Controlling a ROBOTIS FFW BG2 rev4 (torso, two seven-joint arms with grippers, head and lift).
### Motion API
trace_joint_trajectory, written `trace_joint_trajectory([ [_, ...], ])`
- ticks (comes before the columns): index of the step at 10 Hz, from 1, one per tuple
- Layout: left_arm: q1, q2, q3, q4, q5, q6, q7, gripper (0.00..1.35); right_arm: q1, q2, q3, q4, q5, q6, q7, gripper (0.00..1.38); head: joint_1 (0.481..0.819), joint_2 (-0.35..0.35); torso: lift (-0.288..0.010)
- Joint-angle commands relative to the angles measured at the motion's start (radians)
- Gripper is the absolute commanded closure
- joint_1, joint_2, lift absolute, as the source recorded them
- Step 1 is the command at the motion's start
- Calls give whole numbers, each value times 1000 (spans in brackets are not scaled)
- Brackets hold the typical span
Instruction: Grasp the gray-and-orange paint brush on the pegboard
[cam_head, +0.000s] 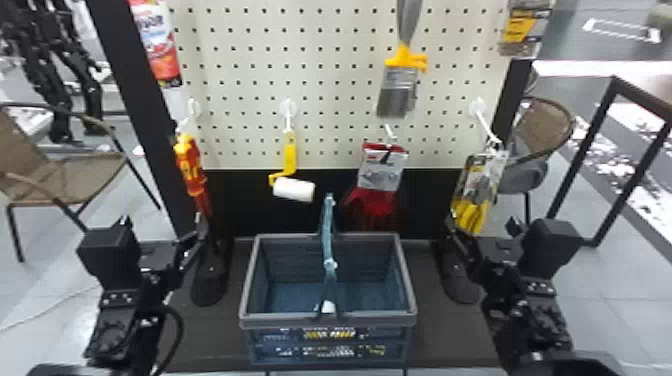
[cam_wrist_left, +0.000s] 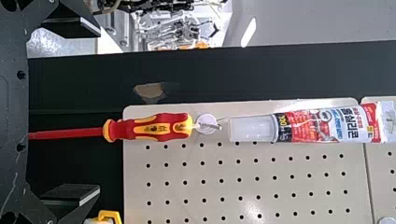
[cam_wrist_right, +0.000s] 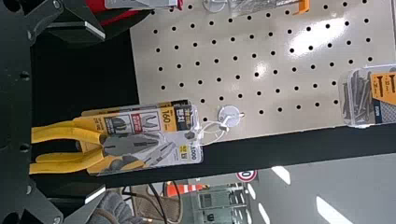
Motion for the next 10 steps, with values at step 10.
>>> trace_joint_trajectory([
  [10, 0, -3, 0, 0, 1, 4, 0, 128, -40, -25, 8, -253, -3, 380, 47, 157, 549, 0, -100],
])
